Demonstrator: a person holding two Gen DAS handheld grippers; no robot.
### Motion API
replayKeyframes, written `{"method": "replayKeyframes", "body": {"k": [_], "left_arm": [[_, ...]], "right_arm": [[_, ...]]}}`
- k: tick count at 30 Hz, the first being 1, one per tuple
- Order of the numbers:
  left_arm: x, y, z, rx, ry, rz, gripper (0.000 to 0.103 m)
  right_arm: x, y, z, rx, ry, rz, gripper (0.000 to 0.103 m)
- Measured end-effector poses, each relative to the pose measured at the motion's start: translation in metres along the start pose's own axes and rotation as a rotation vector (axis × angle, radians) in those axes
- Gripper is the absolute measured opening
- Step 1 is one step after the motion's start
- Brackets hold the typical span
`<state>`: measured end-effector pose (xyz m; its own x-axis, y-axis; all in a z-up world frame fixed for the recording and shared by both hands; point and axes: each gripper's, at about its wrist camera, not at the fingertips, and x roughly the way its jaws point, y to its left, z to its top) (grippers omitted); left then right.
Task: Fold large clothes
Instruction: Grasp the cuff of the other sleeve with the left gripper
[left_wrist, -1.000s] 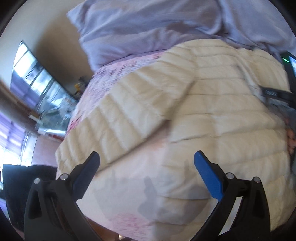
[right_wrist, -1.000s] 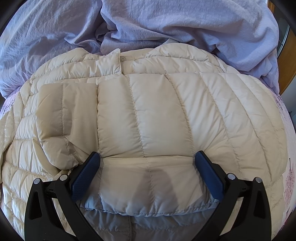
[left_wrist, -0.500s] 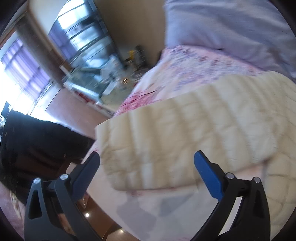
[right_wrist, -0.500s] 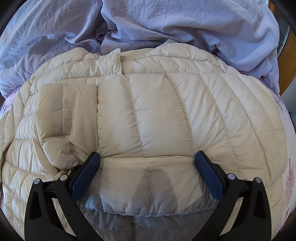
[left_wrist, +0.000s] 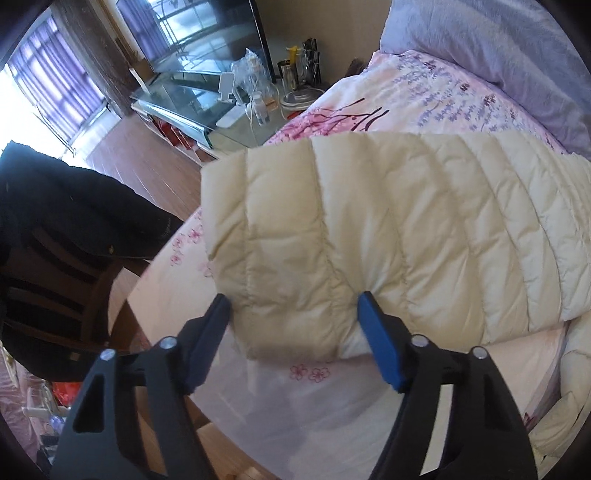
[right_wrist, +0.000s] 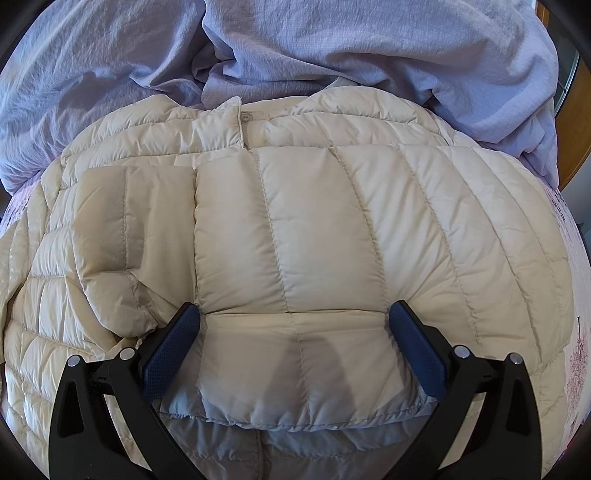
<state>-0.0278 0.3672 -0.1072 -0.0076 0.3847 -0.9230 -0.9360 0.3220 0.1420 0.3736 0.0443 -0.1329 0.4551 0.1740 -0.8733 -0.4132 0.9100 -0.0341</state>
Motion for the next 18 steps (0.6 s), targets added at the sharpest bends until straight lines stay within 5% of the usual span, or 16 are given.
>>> {"method": "replayKeyframes", "body": {"k": [3,7,14,18], "left_arm": [[0.000,0.005,-0.001,-0.043,-0.004,-0.064,0.054],[-0.001,0.002,0.002,-0.045,-0.027,-0.098,0.008],[-0.045,-0.032,0.023,0.019,-0.140,-0.121,0.003],[-0.095,-0.076,0.037,0.091,-0.244,-0.194,0.003]], "right_arm": [[0.001,-0.001,0.001,-0.001,0.000,0.001,0.102],[0.000,-0.001,-0.001,0.000,0.006,0.002,0.102],[-0.011,-0.010,0.006,-0.012,0.009,0.012,0.102],[-0.023,-0.025,0.008,0.006,-0.003,0.019,0.102]]}}
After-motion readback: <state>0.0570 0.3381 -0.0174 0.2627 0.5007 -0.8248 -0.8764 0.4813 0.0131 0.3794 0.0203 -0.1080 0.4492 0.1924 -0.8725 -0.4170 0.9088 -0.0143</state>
